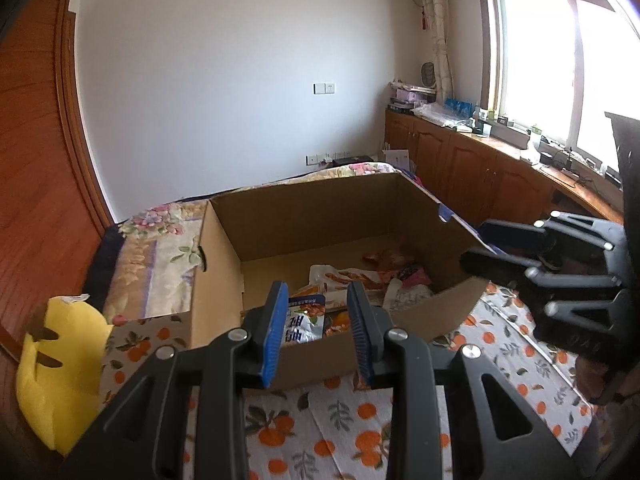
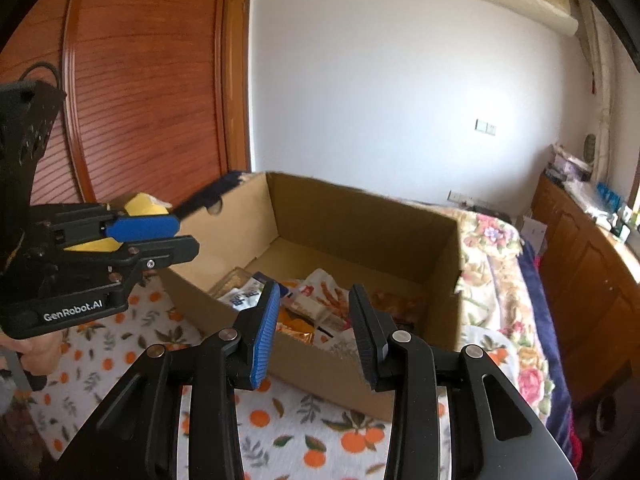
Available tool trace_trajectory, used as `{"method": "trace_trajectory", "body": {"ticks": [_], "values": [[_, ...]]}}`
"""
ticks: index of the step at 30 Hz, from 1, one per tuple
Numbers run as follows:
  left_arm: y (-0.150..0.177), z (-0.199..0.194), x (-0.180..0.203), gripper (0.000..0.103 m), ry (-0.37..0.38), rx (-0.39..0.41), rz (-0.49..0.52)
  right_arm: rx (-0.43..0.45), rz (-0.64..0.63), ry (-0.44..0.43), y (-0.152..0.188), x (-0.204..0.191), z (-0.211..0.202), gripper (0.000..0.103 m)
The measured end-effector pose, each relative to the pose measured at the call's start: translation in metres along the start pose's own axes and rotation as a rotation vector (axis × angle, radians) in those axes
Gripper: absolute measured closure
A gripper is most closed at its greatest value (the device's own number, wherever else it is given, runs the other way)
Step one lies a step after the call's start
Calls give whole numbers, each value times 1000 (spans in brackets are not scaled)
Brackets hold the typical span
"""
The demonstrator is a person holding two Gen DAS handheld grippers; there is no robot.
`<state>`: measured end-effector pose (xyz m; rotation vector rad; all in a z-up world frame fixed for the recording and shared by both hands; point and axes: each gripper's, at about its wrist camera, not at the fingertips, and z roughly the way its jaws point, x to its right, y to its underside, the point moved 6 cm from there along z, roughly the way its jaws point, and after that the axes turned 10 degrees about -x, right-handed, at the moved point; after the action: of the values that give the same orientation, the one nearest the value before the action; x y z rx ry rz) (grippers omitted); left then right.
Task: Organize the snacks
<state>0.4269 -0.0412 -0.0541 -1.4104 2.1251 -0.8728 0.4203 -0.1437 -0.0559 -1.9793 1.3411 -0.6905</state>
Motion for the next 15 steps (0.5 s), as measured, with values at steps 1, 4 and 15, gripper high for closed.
{"method": "trace_trajectory", "body": {"ticks": [1,4,15], "values": [[1,-6,1,73,-1,2,-1,4,2,1,1,0,-8,68],[8,-27,4,72,-12,9,5,16,4,14,3,-4,-35,68],[28,-107,26,71,-26,64,18,41,20,57,27,-14,-108,67]]}}
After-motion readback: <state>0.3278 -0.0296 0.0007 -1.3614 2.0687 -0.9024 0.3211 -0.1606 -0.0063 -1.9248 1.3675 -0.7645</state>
